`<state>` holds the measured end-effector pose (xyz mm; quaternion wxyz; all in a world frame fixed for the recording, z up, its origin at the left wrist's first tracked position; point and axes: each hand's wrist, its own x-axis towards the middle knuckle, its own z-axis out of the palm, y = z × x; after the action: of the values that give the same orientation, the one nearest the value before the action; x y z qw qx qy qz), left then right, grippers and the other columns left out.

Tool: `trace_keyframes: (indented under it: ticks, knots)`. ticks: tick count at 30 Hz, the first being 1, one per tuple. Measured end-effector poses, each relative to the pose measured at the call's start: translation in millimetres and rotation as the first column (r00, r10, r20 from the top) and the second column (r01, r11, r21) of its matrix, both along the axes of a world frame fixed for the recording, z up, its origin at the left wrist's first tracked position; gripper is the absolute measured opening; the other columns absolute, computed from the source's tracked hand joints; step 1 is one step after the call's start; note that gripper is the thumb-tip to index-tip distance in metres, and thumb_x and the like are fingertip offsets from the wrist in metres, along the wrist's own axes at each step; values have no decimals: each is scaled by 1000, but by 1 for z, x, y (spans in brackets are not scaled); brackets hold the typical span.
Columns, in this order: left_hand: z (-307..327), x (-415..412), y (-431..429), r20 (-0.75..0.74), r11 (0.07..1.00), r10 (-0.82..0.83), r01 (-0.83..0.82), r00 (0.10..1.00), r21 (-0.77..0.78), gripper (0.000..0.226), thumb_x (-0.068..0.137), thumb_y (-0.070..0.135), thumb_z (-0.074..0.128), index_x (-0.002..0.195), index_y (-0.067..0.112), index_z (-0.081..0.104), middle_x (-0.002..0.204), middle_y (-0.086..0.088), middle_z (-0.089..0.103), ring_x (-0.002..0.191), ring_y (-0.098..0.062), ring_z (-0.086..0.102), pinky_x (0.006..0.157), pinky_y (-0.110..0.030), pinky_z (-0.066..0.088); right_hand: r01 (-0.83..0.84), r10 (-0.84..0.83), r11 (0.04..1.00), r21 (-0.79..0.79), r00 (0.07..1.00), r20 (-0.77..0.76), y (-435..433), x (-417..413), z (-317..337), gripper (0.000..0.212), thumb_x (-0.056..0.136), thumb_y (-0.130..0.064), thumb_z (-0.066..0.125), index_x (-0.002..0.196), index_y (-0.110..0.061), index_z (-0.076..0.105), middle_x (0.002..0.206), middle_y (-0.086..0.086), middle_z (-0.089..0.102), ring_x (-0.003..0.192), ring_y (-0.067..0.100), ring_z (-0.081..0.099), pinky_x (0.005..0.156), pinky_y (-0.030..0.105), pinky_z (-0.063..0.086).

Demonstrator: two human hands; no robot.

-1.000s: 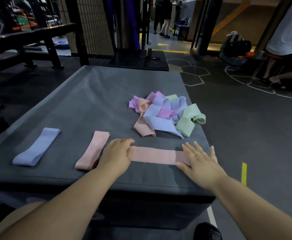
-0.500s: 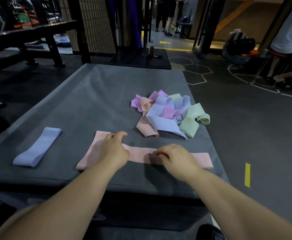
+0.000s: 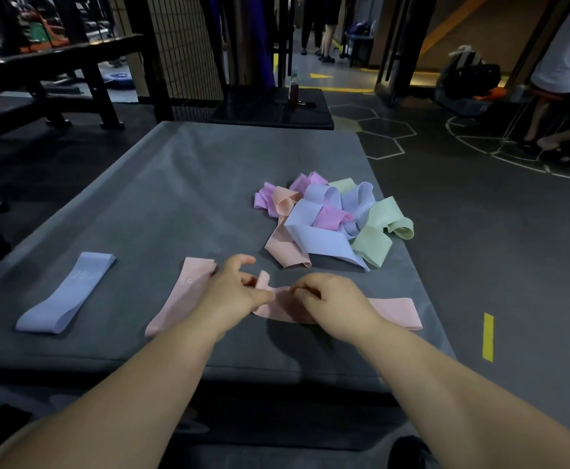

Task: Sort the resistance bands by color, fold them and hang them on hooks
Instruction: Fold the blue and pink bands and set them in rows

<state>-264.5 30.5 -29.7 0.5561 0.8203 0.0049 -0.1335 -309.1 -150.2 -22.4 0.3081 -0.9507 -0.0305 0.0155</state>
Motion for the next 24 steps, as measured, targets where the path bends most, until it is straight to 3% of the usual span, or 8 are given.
trace_keyframes:
  ticks: [5,10,14,17,20,22,24]
  knots:
    - [0,-6,-12,-2,981,-105,104,994,-163,82,62,11,84,131,27,44,102,2,68,93,-16,68,91,-38,53,57,-53,983,176,998,-30,3,4,2,27,100,-33,49,96,-17,71,94,1,68,93,19,59,83,30,44]
    - [-3,-8,-16,0,954,-225,221,974,-205,73,77,-12,70,133,26,41,105,4,67,89,-8,67,83,-26,53,142,-136,969,201,990,-44,0,4,2,41,96,-47,53,65,-22,61,62,-7,59,70,15,56,69,30,43]
    - [-10,-6,-16,87,952,-285,292,955,-90,73,77,-11,70,134,26,43,111,7,67,80,-6,64,82,-27,53,195,-190,964,179,981,-44,-3,4,1,31,89,-42,65,68,-18,69,66,-1,67,66,14,59,68,30,46]
    - [-12,-6,-17,215,954,-299,288,930,79,69,75,-1,74,129,35,49,106,18,65,76,2,54,76,-14,44,222,-215,961,164,975,-60,-5,5,1,23,86,-28,63,75,-9,71,72,8,69,71,22,61,71,33,48]
    - [-14,-6,-18,278,948,-309,269,910,172,69,72,5,77,124,41,48,108,21,59,85,7,51,72,-5,38,252,-238,947,201,967,-91,-8,4,2,19,84,-22,62,75,-7,70,70,10,67,64,17,53,68,33,48]
    - [-17,-5,-20,282,941,-319,267,905,207,71,71,7,78,127,39,50,115,17,56,97,5,51,82,-8,40,263,-246,944,201,963,-105,-11,3,3,19,85,-22,63,69,-14,68,62,-1,62,61,12,51,66,30,46]
    - [-20,-2,-22,277,936,-327,270,903,225,74,68,11,80,132,35,51,120,14,56,111,-5,52,96,-22,44,284,-263,933,220,957,-120,-15,2,4,21,83,-21,64,62,-20,65,57,-7,59,58,7,51,61,24,43]
